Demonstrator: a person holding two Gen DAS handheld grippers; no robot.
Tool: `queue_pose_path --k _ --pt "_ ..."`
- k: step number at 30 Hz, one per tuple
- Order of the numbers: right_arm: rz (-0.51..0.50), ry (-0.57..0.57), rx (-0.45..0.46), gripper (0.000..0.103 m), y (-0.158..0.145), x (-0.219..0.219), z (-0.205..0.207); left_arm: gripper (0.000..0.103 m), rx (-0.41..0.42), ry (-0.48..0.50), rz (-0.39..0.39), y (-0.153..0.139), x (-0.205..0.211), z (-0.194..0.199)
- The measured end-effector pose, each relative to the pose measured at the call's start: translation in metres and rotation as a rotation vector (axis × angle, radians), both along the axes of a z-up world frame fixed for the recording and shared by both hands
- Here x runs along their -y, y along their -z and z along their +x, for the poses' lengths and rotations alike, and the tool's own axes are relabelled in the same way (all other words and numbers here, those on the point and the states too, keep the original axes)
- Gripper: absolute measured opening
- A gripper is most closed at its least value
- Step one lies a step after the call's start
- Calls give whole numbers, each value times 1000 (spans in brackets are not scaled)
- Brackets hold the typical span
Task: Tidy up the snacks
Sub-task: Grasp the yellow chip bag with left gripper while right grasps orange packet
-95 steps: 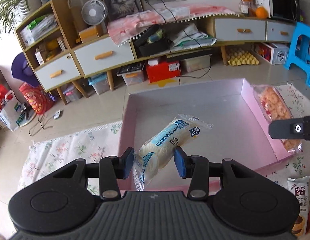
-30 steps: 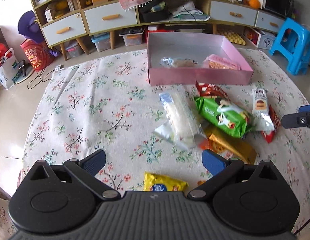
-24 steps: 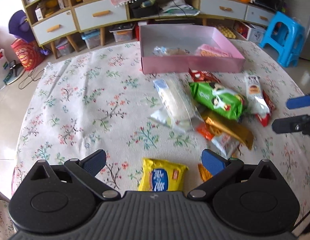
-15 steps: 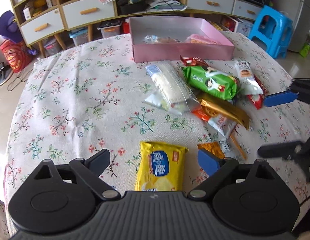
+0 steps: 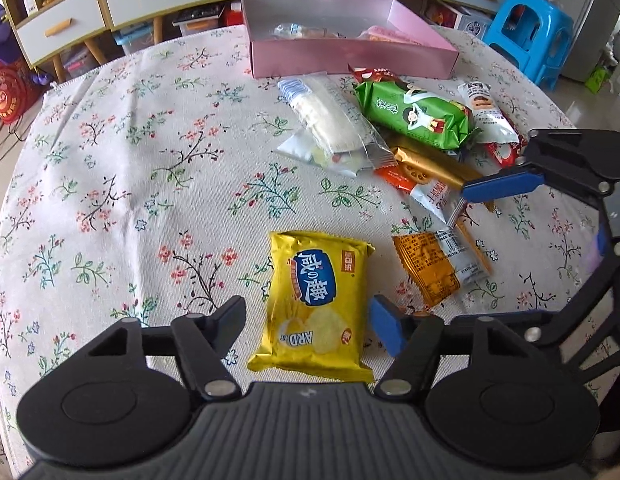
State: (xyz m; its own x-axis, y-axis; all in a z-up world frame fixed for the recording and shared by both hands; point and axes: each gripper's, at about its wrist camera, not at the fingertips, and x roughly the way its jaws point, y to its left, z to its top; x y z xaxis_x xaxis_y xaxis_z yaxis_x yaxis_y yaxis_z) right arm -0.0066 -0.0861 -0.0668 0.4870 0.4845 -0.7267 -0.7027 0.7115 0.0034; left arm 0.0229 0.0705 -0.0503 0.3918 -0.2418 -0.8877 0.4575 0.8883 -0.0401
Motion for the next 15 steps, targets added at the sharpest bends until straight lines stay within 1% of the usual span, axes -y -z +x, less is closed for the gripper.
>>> queue_pose_path --k 1,3,5,7,10,13,15 --pt "-8 -8 1 84 2 -3 0 59 -3 0 -2 0 -1 0" --pt "-27 -25 -1 80 6 -7 2 57 -11 0 -9 1 0 1" --pt "-49 -44 -6 75 9 -11 3 55 -15 2 -10 1 1 1" --pt "-70 -57 -8 69 13 -14 3 55 -20 2 -9 2 1 1" --pt "-85 -64 6 67 16 -17 2 52 -27 -1 -9 3 2 3" --pt "-85 -54 13 62 15 -17 3 51 -29 -8 -9 3 2 4" --pt "-87 -50 21 61 15 -18 3 50 -29 -14 -8 2 2 5"
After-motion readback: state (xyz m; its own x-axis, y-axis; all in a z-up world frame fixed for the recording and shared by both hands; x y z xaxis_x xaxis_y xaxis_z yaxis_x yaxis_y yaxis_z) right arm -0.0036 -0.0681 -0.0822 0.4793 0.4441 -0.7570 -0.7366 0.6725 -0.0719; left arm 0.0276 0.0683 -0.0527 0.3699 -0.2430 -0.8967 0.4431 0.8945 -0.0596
